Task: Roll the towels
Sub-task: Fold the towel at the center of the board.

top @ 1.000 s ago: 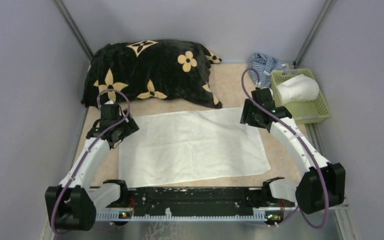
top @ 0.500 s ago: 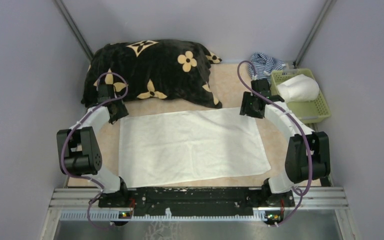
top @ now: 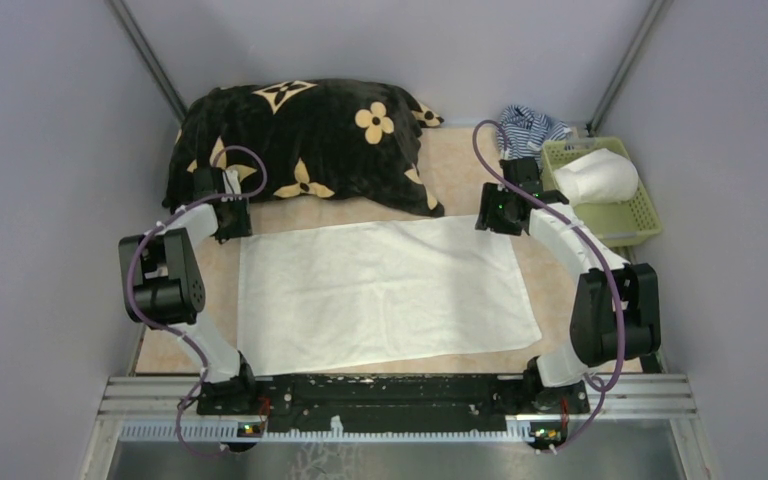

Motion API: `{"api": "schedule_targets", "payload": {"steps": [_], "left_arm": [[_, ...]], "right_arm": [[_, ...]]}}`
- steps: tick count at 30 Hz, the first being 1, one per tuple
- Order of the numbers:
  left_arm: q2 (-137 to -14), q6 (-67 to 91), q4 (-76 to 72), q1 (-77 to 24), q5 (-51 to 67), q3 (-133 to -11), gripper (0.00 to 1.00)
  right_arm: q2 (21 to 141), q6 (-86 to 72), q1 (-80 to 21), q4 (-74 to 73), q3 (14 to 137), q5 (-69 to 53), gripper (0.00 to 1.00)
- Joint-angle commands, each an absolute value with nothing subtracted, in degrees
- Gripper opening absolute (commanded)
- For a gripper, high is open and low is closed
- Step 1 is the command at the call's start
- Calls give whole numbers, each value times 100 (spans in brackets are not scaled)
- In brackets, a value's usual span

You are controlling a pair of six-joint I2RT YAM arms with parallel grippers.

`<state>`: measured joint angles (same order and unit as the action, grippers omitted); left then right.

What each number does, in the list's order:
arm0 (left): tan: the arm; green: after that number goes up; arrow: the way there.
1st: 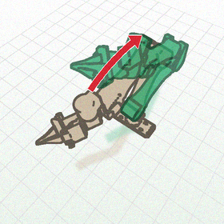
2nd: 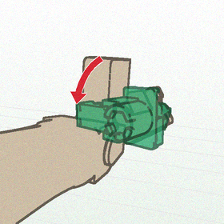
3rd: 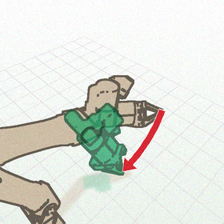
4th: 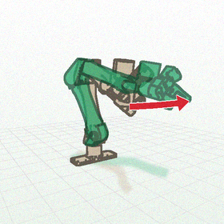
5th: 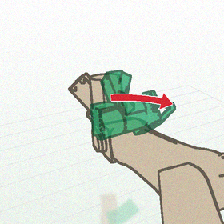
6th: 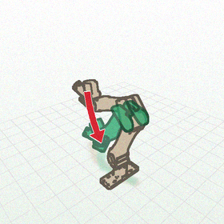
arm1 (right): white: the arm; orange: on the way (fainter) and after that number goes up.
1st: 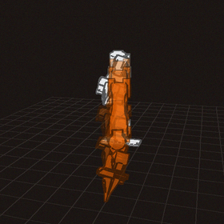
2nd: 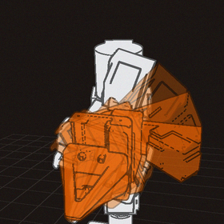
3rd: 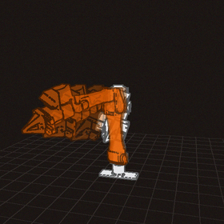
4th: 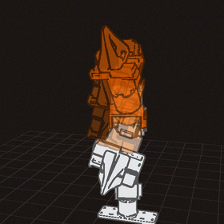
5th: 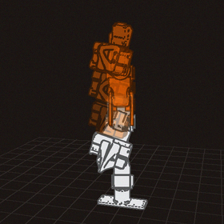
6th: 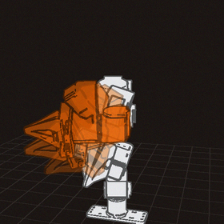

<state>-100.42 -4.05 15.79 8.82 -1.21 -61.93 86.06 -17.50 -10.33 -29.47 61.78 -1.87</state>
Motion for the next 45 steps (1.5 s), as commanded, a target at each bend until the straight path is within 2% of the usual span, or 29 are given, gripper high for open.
{"api": "schedule_targets", "payload": {"steps": [1,13,19,23,26,32,45], "left_arm": [[-10251,-768,1715,976,285,-6316,51],[-11011,-731,2266,976,603,-6651,40],[-11141,-637,2338,979,765,-6612,18],[-11104,-636,2306,976,744,-6603,8],[-11129,-614,2279,976,752,-6565,2],[-11167,-553,2262,968,773,-6596,0],[-11063,-483,2241,969,779,-6666,0]], "right_arm": [[8551,-1661,-1046,-2698,6201,-301,50],[8795,-1645,-1046,-2738,6394,-226,49],[9039,-1665,-1040,-2799,6841,88,49],[9404,-1219,-920,-2768,7315,39,49],[9999,-665,-790,-3262,7943,-42,52],[10642,168,-527,-3419,8387,-2,52],[11654,991,-149,-3416,8991,-700,37]]}}
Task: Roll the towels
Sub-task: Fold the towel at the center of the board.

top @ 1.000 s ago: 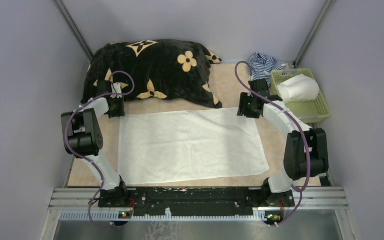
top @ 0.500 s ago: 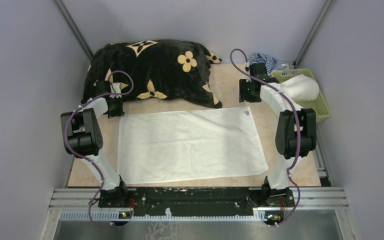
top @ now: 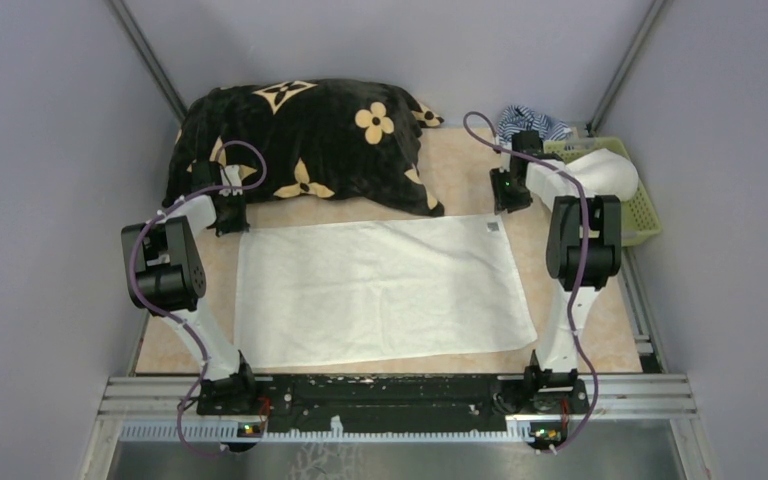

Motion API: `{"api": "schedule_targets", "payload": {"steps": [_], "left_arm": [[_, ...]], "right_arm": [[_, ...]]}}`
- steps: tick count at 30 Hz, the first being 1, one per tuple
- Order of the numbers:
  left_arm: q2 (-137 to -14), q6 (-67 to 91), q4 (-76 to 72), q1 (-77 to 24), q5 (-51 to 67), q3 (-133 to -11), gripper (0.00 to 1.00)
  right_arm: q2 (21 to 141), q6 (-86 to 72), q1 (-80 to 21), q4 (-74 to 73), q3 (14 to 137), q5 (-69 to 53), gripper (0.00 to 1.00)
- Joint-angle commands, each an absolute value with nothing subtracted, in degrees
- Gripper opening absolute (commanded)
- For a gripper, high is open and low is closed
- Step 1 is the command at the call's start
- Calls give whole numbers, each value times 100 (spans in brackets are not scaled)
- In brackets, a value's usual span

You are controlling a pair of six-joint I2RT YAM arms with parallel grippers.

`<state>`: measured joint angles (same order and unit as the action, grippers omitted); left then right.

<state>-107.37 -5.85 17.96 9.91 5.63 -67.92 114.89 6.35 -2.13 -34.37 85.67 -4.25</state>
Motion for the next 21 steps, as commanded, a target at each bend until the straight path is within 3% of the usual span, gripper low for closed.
{"api": "schedule_targets", "payload": {"steps": [1,8,16,21], "left_arm": [[-11061,-472,2239,967,783,-6668,0],[-11074,-460,2255,969,770,-6682,0],[-11083,-450,2276,968,760,-6688,0],[-11077,-428,2284,967,787,-6679,0]], "right_arm": [[11700,1014,-121,-3400,9021,-765,36],[11909,1236,-105,-3522,9042,-1205,36],[12068,1371,-104,-3580,8724,-888,35],[12253,1429,-97,-3511,8627,-691,22]]}}
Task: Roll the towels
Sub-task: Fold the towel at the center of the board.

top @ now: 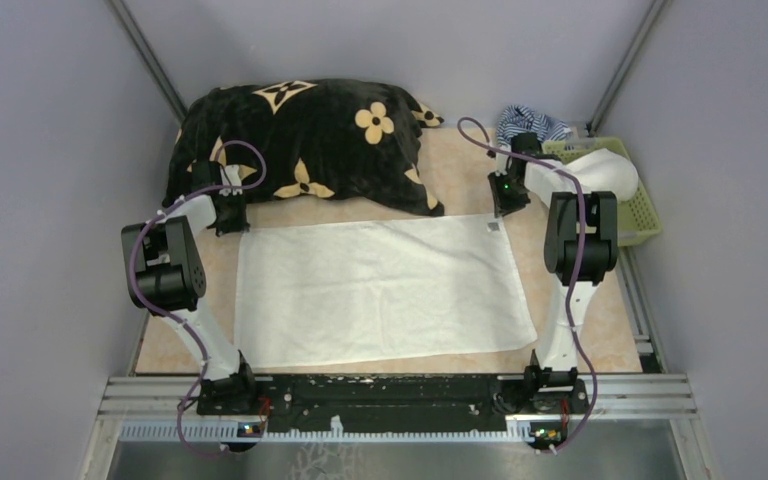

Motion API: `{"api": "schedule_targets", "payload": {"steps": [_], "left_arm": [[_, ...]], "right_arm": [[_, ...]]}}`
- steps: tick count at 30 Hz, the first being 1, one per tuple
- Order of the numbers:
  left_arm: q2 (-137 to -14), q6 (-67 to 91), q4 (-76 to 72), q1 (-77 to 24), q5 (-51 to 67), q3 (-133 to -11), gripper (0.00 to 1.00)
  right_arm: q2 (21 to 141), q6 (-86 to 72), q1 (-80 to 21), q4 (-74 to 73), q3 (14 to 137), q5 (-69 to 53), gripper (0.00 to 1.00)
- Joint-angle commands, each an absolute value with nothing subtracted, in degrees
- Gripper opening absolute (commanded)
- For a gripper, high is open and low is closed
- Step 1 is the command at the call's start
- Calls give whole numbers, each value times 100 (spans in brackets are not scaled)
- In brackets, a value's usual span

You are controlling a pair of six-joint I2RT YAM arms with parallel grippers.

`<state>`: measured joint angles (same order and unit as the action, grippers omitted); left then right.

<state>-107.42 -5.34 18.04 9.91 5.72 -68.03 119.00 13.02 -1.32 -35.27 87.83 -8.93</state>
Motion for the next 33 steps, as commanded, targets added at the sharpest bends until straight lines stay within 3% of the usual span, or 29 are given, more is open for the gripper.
{"api": "schedule_targets", "payload": {"steps": [1,6,12,20,33], "left_arm": [[-11056,-417,2281,967,786,-6680,0],[-10815,-355,2251,968,760,-6647,0],[-9999,24,2087,967,751,-6425,0],[-8525,576,1368,976,256,-5304,0],[-9606,853,871,980,850,-7187,0]], "right_arm": [[12266,1431,-98,-3511,8633,-674,18],[12049,1350,-102,-3444,8716,-514,0],[11267,870,-101,-3096,8618,75,0],[9734,350,-50,-2046,7329,925,0],[10085,633,164,-1208,8183,772,0]]}}
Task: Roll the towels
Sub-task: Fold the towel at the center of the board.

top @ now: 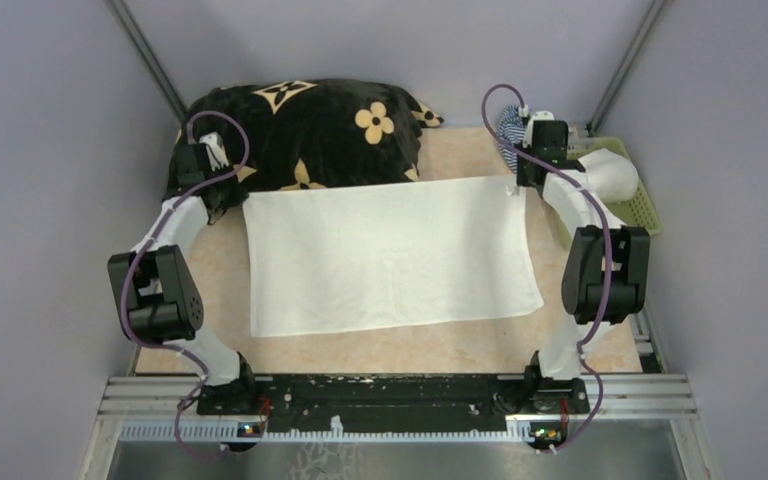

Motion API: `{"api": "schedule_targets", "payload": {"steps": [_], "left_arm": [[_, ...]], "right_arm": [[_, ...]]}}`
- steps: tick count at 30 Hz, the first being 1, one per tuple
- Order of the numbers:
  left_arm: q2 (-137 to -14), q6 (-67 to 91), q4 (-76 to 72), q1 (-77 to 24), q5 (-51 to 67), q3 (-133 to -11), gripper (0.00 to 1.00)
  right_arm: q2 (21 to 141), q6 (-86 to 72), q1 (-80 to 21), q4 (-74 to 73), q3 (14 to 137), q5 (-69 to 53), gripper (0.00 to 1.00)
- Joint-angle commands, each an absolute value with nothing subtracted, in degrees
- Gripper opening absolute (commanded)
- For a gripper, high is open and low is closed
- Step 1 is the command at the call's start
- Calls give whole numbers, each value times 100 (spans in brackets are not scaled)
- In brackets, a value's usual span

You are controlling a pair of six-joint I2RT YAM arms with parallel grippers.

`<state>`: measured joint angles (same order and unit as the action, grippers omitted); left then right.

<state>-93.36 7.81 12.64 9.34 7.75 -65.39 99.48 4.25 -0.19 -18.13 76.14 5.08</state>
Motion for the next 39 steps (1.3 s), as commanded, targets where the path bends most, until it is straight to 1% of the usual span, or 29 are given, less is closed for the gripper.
{"api": "schedule_targets", "payload": {"steps": [1,6,11,15,20,24,31,39], "left_arm": [[-9673,840,887,976,868,-7336,0],[-9685,643,727,976,878,-7596,0],[-9525,560,483,976,885,-7468,0],[-9297,537,610,976,878,-7357,0],[-8715,552,640,976,809,-6708,0],[-8263,545,674,976,687,-6209,0],[-7769,796,1114,981,571,-5710,0],[-7110,1029,1472,976,107,-4928,0]], "right_arm": [[10118,653,177,-1199,8247,748,0],[10124,908,237,-1035,8349,642,0],[9985,994,281,-938,8327,611,0],[9773,973,282,-999,8168,561,0],[9103,657,281,-1389,7636,803,0],[8566,447,281,-1388,7019,1041,0],[7843,-244,281,-1588,6261,1603,0],[6525,-1029,283,-1554,4909,1507,0]]}}
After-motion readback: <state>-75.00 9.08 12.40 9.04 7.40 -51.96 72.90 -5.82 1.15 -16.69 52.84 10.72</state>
